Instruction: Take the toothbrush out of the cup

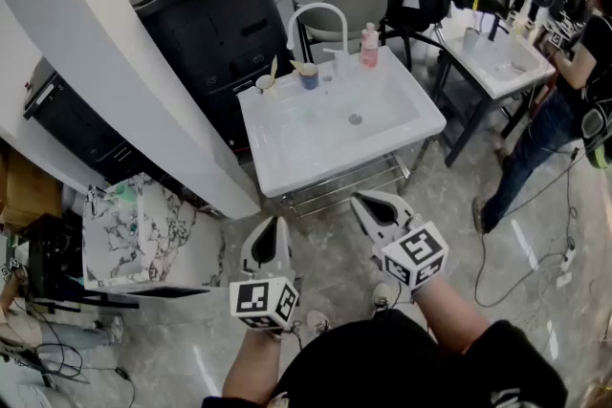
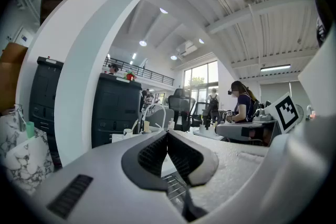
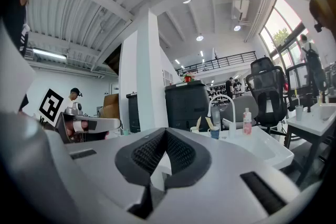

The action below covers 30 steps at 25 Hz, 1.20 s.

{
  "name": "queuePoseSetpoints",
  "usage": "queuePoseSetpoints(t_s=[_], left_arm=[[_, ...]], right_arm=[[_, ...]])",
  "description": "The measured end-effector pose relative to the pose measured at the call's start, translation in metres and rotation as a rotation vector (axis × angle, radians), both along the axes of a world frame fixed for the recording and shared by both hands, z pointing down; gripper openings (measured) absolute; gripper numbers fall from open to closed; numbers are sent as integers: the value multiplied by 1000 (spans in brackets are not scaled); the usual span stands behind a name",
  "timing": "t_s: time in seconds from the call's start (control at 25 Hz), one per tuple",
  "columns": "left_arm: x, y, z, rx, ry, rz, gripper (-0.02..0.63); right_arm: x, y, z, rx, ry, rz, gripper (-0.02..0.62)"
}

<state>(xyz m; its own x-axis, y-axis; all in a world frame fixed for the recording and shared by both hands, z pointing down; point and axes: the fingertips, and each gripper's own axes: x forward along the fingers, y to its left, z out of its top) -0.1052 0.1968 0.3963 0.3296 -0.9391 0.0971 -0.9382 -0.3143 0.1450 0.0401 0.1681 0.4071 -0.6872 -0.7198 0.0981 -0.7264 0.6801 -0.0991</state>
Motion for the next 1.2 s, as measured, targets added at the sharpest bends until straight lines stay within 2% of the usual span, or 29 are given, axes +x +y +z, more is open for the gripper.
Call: queuePoseSetpoints(t_s=[0.6, 0.88, 1.12, 1.16, 1.2], left_arm=[[0, -4, -2, 17, -3, -20, 5], [14, -10, -6, 40, -17, -18, 6], [38, -18, -9, 49, -36, -26, 8], [43, -20, -11, 53, -35, -27, 27], [48, -21, -12, 58, -33, -26, 79]], right_arm=[[6, -7, -2, 17, -13, 9, 0], [18, -15, -8, 41, -27, -11, 3], [35, -25, -17, 61, -48, -51, 75], [39, -27, -19, 66, -50, -57, 96], [42, -29, -21, 72, -51, -63, 125]])
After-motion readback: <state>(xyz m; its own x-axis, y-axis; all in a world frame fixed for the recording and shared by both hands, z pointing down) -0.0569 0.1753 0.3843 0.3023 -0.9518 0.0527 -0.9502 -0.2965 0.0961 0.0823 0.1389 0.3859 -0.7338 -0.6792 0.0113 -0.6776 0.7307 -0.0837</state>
